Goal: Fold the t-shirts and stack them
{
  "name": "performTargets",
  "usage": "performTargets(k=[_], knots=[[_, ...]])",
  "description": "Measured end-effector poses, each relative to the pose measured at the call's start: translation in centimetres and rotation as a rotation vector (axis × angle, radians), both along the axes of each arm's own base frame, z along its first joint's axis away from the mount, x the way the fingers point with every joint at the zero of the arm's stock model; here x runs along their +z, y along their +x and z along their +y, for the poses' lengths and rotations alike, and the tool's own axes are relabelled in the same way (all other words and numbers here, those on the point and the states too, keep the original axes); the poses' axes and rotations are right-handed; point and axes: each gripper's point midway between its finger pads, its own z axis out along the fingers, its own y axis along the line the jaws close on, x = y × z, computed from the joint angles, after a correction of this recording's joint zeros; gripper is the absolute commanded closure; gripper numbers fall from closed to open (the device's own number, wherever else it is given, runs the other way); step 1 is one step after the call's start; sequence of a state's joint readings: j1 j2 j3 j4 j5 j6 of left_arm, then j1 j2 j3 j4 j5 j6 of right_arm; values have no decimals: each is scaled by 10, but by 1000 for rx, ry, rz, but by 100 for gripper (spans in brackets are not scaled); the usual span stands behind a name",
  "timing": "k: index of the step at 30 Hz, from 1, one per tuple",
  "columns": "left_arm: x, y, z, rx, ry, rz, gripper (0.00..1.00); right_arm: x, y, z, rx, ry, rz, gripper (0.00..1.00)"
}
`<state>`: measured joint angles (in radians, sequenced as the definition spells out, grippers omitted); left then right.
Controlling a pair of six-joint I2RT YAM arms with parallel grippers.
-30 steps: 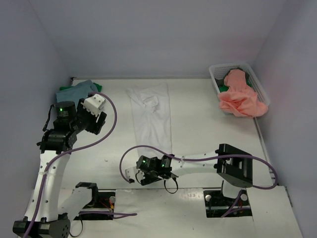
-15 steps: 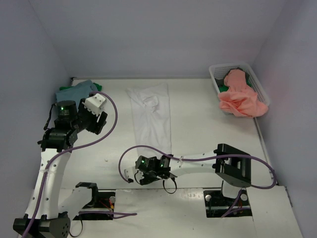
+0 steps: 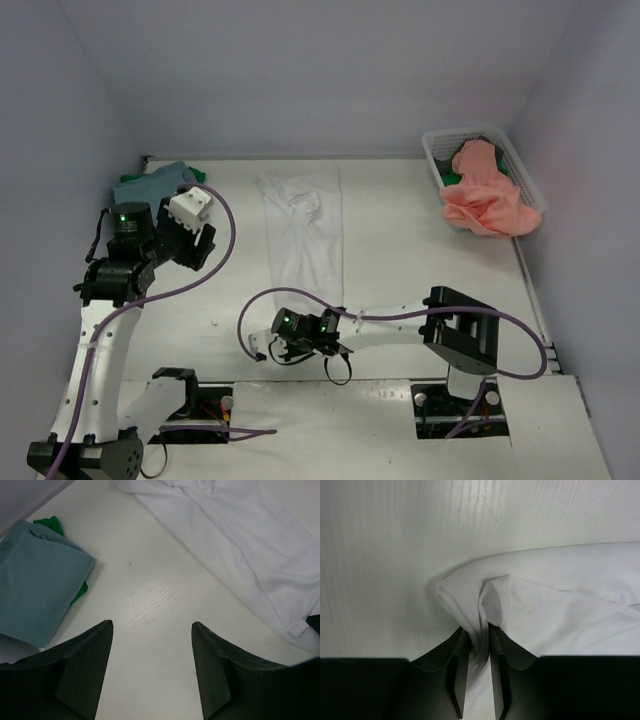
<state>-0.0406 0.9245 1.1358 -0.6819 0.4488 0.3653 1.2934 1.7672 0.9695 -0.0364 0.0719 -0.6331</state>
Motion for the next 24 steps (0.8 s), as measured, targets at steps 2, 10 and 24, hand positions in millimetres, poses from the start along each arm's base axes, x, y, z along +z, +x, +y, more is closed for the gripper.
performTargets(k=[2,10,24], knots=[[0,0,1,4,-1,0,41,-1,4,-1,-9,0,0,93],[2,-1,1,3,-8,-4,41,1,1,-12,-8,-25,31,100],[7,-4,2,8,-24,-14,41,80,-40,-18,95,76,160,100]])
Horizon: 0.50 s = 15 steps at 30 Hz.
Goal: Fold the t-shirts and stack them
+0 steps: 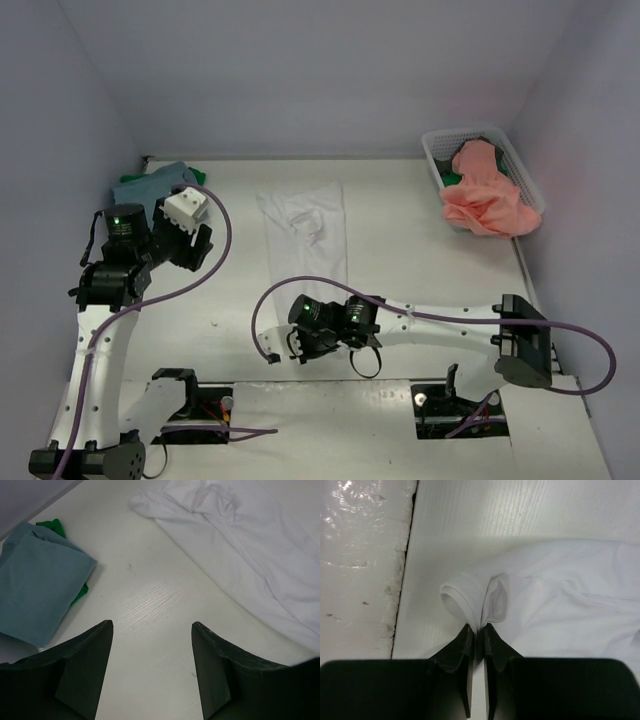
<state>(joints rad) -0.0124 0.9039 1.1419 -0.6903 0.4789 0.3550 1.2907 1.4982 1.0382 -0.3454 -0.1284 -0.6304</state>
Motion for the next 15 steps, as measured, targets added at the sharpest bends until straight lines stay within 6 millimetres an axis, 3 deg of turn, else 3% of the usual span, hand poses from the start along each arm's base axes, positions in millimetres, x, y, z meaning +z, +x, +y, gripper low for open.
performTargets(k=[10,15], knots=[[6,4,2,9,-21,2,41,11,-9,-6,62,20,34,100],[4,6,8,35,-44,17,42,15,27,-11,29,28,25,100]])
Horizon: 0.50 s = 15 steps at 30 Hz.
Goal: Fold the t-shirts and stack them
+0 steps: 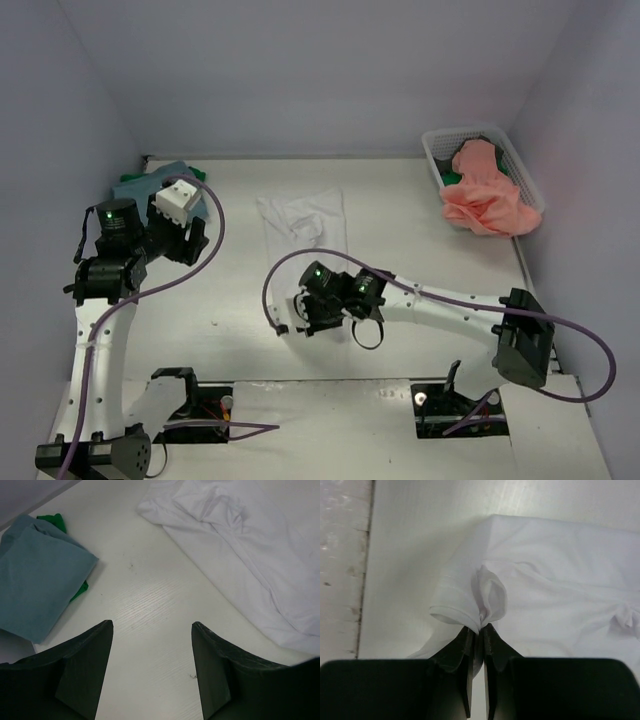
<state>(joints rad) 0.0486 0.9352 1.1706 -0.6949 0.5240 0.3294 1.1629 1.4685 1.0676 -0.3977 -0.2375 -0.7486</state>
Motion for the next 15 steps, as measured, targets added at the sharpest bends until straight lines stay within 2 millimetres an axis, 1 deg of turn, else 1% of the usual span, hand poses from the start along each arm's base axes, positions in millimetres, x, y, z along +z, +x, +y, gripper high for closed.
performTargets(k=[4,7,9,15], knots=[[0,0,0,-1,-5,-1,41,5,47,0,-58,14,-15,100],[1,0,0,-3,-7,-1,41,5,74,2,-83,21,-16,100],[1,0,-1,-4,-7,-2,41,3,86,7,-79,23,-15,100],[1,1,0,-3,-8,-3,41,-7,106,19,-56,28,11,100]])
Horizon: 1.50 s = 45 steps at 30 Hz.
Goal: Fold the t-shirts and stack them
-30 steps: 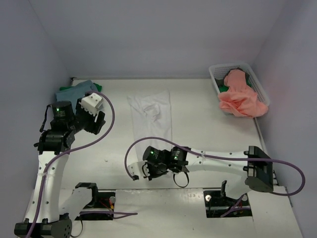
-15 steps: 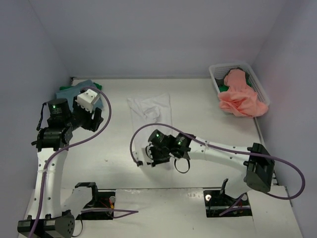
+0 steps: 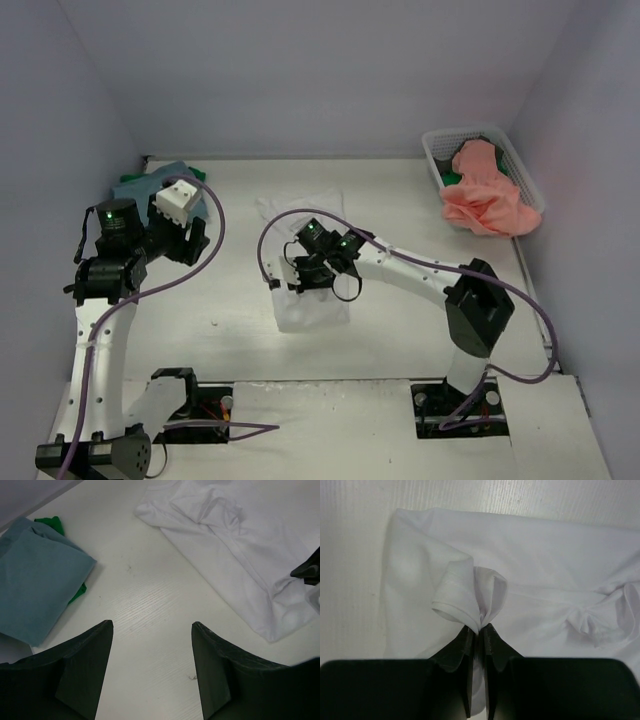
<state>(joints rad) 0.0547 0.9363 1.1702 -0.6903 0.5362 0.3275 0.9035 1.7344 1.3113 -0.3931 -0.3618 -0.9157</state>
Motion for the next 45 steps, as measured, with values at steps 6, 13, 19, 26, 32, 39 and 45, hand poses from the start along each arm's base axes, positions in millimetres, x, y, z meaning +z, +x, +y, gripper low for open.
performTargets(k=[6,13,19,26,32,39,45], knots=[[-2,2,1,2,-9,3,41,-15,34,3,-26,-2,25,100],[-5,5,0,-3,-19,18,42,-23,75,5,-60,13,18,100],[-10,8,1,3,-24,39,41,-29,96,8,-73,25,18,100],[-10,9,1,2,-34,39,41,-43,108,15,-69,21,29,100],[-9,9,2,7,-44,40,42,-49,117,24,-65,26,26,100],[-9,9,1,2,-59,44,42,-50,141,31,-93,34,-17,82],[-8,8,1,5,-83,49,41,-69,171,24,-205,-17,-112,64]])
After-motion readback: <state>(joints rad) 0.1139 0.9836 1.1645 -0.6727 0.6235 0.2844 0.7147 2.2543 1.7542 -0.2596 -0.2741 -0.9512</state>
